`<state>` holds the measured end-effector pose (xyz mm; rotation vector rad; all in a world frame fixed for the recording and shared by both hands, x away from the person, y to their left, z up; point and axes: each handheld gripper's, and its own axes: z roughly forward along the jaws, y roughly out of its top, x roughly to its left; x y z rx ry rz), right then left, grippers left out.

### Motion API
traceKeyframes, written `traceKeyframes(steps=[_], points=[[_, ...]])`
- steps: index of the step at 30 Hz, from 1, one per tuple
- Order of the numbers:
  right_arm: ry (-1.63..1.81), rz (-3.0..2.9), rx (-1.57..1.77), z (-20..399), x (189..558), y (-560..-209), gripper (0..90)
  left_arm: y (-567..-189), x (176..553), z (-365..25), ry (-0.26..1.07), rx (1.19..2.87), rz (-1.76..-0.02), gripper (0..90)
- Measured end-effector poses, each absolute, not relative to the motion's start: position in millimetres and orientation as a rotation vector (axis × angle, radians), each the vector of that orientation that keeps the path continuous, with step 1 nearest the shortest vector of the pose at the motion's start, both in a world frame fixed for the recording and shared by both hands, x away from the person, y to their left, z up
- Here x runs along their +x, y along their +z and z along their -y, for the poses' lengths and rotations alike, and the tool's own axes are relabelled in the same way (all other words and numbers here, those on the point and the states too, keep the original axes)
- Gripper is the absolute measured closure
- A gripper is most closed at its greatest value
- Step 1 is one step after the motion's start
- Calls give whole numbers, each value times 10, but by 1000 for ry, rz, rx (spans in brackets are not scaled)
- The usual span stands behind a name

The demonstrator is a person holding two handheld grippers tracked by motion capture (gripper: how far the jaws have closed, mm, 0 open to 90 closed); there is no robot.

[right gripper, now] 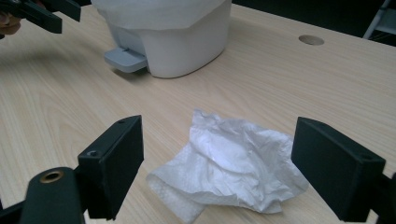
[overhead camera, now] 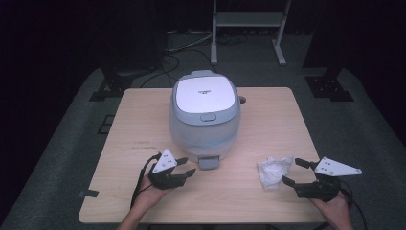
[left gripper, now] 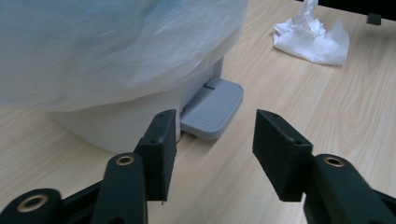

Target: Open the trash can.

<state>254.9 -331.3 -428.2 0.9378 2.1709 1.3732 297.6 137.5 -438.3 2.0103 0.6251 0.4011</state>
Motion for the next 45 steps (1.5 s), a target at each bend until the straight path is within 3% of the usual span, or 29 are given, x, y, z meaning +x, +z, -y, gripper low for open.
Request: traceKeyframes(steps=[13,24,45], points=[[1366,-2182,939,3294,2557,-4295,159,-4538,3115,-1143,410,2051,-629,744],[1370,-2192,929,3263,2565,-4296,159,-4616,3187,-991,422,2067,-615,775],[1339,-2176,980,3285,2598,-4308,160,-4680,3263,-976,438,2034,-664,745]])
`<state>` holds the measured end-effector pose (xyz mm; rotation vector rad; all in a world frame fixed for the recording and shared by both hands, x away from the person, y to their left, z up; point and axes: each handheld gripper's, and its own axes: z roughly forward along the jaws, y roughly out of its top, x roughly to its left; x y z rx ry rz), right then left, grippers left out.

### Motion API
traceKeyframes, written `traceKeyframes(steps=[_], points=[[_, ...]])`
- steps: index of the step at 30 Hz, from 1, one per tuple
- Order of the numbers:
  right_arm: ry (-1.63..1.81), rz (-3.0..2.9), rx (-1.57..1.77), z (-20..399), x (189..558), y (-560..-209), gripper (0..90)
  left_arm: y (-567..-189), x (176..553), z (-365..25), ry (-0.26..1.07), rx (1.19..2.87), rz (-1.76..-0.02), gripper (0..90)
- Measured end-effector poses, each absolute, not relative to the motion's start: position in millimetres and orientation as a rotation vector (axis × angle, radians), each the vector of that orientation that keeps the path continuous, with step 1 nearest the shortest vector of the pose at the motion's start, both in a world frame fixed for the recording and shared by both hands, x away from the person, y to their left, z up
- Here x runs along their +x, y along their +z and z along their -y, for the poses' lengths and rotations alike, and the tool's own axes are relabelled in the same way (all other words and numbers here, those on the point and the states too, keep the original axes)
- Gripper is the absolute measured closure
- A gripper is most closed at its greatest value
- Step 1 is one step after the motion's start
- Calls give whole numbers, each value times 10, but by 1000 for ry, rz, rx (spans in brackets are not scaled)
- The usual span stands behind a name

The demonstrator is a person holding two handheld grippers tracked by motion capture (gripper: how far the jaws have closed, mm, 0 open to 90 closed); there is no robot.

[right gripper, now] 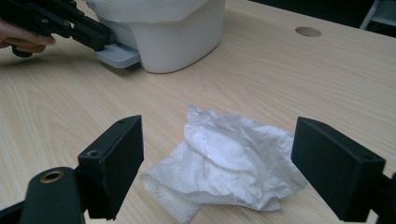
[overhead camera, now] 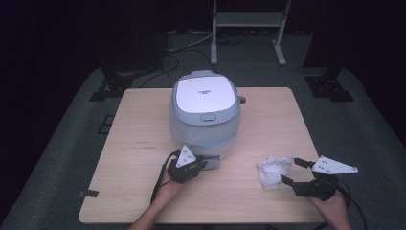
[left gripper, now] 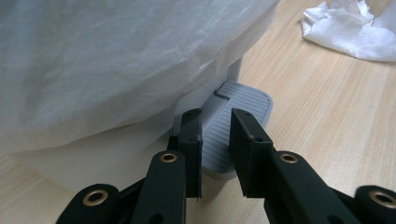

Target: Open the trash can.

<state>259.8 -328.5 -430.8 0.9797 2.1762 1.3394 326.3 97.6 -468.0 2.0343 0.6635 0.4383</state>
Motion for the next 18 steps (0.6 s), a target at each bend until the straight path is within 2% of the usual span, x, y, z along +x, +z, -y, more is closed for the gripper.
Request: traceKeyframes(steps=[18], points=[[1324,-2193,982,3261,2621,-4326,160,-4664,3243,-934,449,2040,-657,739]])
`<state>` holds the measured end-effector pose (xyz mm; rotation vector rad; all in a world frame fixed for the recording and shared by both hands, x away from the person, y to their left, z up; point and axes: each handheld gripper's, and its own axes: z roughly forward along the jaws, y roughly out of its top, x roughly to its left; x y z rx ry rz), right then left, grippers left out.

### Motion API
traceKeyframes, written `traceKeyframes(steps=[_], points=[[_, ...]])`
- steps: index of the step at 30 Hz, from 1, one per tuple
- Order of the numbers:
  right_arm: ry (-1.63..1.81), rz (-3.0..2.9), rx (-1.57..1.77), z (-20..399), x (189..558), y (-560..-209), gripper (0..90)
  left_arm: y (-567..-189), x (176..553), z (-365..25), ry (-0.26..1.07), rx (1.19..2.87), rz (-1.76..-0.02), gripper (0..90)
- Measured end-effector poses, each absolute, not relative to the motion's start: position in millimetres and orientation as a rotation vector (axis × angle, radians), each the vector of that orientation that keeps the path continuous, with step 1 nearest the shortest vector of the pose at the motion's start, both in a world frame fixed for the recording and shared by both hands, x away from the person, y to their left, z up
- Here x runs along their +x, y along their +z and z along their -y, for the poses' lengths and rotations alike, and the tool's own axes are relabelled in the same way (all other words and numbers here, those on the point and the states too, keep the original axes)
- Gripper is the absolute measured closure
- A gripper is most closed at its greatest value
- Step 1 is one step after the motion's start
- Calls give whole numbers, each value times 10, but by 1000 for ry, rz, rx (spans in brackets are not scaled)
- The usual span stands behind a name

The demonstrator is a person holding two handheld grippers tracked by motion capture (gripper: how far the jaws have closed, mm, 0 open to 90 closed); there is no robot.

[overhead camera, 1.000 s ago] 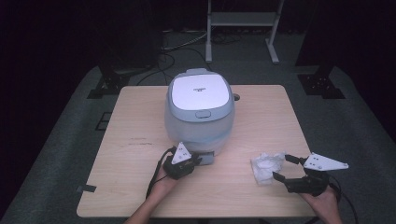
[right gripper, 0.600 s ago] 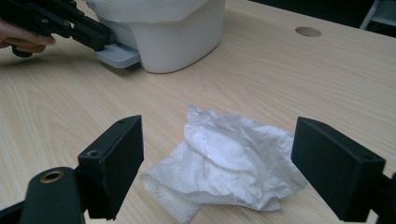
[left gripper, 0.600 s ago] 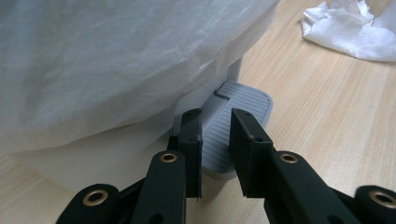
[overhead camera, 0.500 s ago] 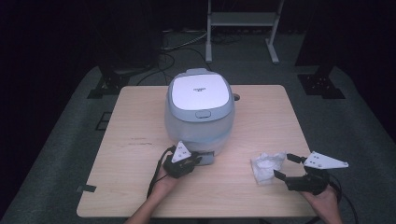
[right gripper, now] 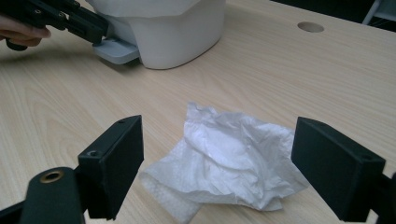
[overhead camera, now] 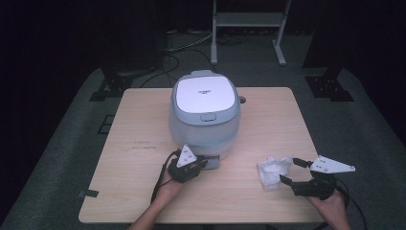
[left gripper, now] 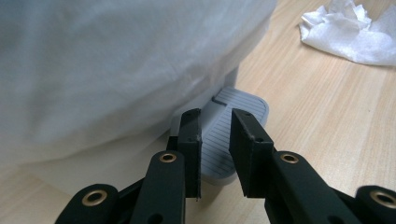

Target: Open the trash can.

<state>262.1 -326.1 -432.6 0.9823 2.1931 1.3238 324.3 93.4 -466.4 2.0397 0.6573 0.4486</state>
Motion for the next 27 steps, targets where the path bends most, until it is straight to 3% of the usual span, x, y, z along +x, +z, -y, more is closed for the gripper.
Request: traceKeyframes(steps=[11,16,27], points=[[1311,-2195,977,3233,2627,-4319,160,-4732,3261,-922,433,2020,-663,764],[1287,-2150,1012,3245,2656,-4296,160,-4740,3217,-875,472,2038,-648,839],[1224,-2186,1052,3281,2833,-4347,159,-4784,3221,-880,460,2038,-658,841]])
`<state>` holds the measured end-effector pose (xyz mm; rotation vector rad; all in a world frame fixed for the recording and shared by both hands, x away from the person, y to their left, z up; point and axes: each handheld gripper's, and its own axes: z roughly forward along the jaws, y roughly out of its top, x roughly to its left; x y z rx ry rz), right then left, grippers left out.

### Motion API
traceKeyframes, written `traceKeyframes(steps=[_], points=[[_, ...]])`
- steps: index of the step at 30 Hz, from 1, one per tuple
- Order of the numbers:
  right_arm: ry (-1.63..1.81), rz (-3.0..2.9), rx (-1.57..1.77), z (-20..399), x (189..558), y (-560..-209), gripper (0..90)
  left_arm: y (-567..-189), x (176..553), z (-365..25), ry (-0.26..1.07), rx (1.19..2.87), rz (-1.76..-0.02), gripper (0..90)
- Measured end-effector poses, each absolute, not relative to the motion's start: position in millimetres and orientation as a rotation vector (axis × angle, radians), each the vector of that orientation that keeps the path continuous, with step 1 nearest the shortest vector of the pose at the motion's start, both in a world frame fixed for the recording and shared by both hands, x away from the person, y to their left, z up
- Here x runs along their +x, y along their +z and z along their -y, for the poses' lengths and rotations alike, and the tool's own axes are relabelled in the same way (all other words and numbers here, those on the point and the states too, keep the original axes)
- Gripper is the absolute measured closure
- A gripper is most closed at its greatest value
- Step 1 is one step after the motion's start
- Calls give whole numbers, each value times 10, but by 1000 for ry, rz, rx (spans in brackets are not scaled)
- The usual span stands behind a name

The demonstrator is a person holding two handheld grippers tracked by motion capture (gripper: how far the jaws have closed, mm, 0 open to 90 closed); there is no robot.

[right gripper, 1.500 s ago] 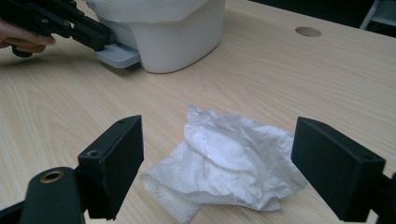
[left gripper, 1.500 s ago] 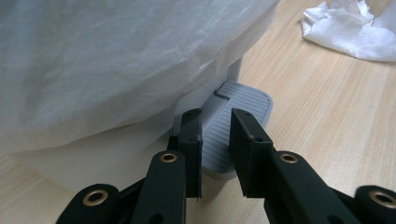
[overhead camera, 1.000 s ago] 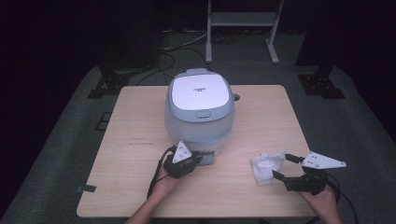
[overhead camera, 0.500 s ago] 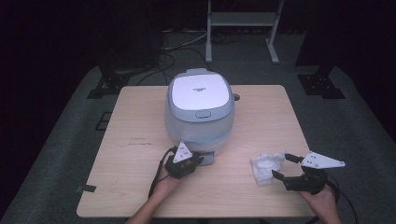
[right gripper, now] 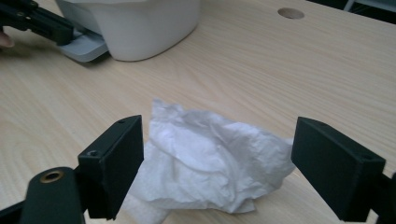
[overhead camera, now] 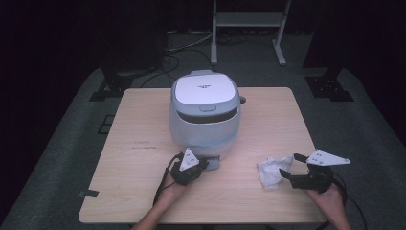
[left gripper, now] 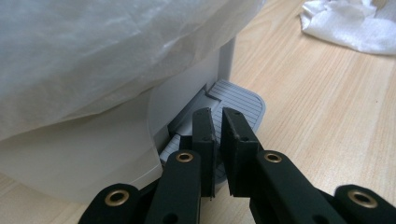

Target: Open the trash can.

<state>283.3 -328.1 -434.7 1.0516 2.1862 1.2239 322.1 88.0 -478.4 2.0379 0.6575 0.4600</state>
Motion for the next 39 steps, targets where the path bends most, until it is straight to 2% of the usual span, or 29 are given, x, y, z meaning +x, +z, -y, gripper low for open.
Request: traceKeyframes(steps=[13,17,20,21,23,25,27,28,31,39], points=[[1115,-2320,1086,3228,3139,-4478,166,-4799,3244,-832,462,2099,-663,840],[1074,-2347,1066,3181,3194,-4504,255,-4799,3248,-832,458,2101,-665,840],[1034,-2374,1068,3164,3233,-4541,409,-4797,3250,-835,454,2103,-666,839],[1036,-2379,1076,3179,3245,-4551,513,-4799,3249,-832,452,2099,-668,838],[1030,-2373,1076,3183,3242,-4548,545,-4798,3251,-834,452,2100,-665,838],[1041,-2380,1069,3193,3234,-4540,663,-4798,3252,-835,450,2101,-664,838],[1025,-2383,1060,3186,3217,-4529,715,-4796,3255,-839,450,2105,-663,838],[1028,-2394,1058,3185,3213,-4528,772,-4797,3257,-839,448,2103,-663,838],[1032,-2418,1054,3180,3199,-4515,846,-4797,3257,-840,447,2102,-664,837],[1101,-2414,1017,3159,3157,-4310,877,-4797,3256,-839,448,2103,-664,837]])
